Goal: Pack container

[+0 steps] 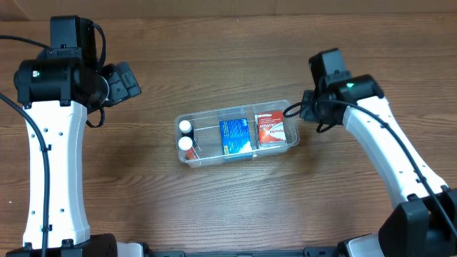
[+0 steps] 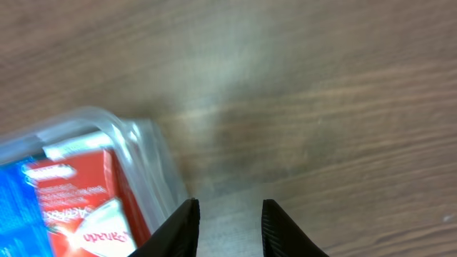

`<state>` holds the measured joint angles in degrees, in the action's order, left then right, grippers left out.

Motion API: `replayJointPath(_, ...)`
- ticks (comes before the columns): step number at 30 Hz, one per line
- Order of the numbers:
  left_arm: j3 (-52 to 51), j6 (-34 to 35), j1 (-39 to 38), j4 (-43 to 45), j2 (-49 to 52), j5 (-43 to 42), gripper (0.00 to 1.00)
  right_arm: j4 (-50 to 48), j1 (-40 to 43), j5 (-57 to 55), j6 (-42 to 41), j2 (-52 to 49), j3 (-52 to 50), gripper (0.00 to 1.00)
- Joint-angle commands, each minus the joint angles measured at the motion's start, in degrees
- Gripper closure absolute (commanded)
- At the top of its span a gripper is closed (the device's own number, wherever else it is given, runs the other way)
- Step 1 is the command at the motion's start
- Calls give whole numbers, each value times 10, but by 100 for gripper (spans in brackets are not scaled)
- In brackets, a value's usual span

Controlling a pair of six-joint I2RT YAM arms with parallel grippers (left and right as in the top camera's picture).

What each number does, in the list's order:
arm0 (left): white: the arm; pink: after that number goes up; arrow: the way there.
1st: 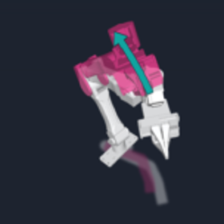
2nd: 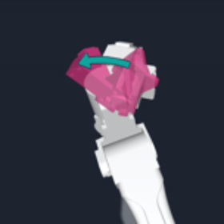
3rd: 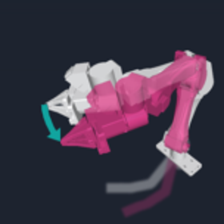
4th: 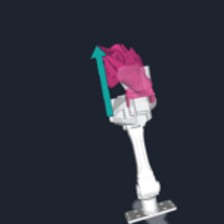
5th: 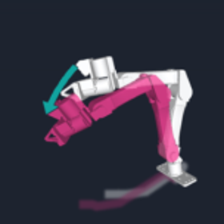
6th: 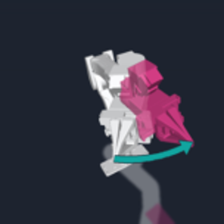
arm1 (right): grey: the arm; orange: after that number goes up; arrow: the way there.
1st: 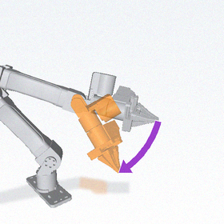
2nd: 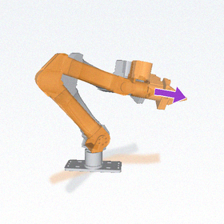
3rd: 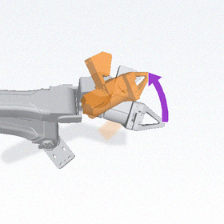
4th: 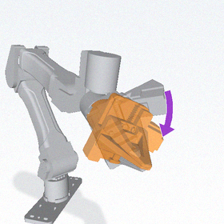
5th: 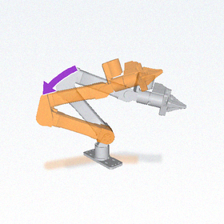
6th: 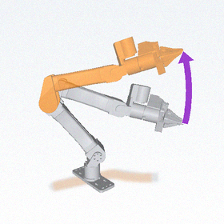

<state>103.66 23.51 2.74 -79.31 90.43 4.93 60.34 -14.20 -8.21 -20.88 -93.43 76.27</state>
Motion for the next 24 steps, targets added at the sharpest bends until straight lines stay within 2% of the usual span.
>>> replayJointPath(1,6,-12,2,0,3,-1,0,-23,-2,63,39,-5,-50,70)
replayJointPath(3,6,-12,2,0,3,-1,0,-29,-3,109,68,-5,-66,70)
replayJointPath(7,6,-12,2,0,3,-1,0,-16,-3,126,79,-5,-70,70)
replayJointPath(11,6,-12,2,0,3,0,0,5,-3,183,134,-5,-70,70)
replayJointPath(24,6,-12,2,0,3,0,0,7,-2,186,136,-5,-70,68)
